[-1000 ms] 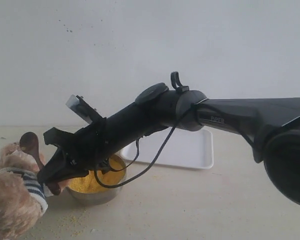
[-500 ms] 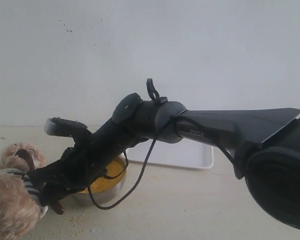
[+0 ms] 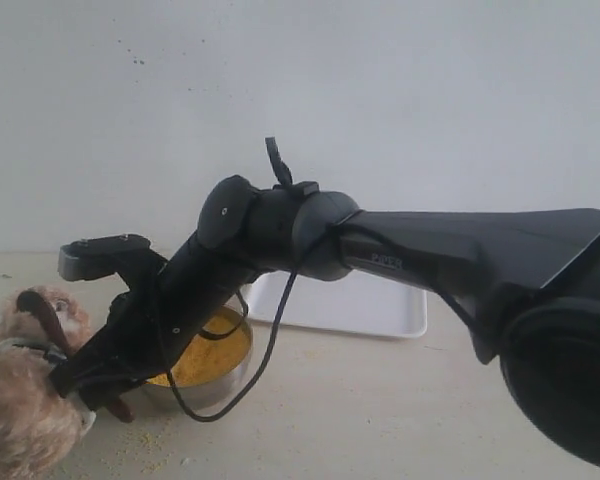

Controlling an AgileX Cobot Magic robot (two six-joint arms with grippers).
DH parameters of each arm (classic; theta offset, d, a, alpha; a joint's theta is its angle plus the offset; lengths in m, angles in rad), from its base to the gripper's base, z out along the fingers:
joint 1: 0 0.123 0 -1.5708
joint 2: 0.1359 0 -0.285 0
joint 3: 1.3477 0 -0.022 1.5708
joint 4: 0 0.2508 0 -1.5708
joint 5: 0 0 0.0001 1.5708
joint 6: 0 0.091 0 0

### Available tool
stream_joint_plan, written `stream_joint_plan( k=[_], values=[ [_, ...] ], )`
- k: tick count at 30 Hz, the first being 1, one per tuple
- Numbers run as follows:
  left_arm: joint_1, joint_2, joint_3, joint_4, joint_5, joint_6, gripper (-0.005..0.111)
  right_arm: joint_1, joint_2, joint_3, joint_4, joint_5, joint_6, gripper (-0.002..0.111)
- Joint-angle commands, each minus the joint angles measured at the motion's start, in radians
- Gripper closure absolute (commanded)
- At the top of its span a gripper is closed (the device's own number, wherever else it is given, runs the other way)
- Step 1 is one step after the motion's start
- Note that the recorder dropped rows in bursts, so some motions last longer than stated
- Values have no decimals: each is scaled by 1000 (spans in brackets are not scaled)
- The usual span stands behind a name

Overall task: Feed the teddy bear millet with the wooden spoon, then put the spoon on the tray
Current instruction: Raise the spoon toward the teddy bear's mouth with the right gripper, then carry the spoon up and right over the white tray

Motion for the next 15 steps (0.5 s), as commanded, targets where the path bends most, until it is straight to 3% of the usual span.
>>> stream_joint_plan(
  k=[1,15],
  values=[
    [-1,-4,2,-22,40,-2,103,2,-60,-4,-56,23,25,109],
    [-1,-4,2,-20,40,-3,103,-2,-194,-6,-336,158,198,109]
  ],
)
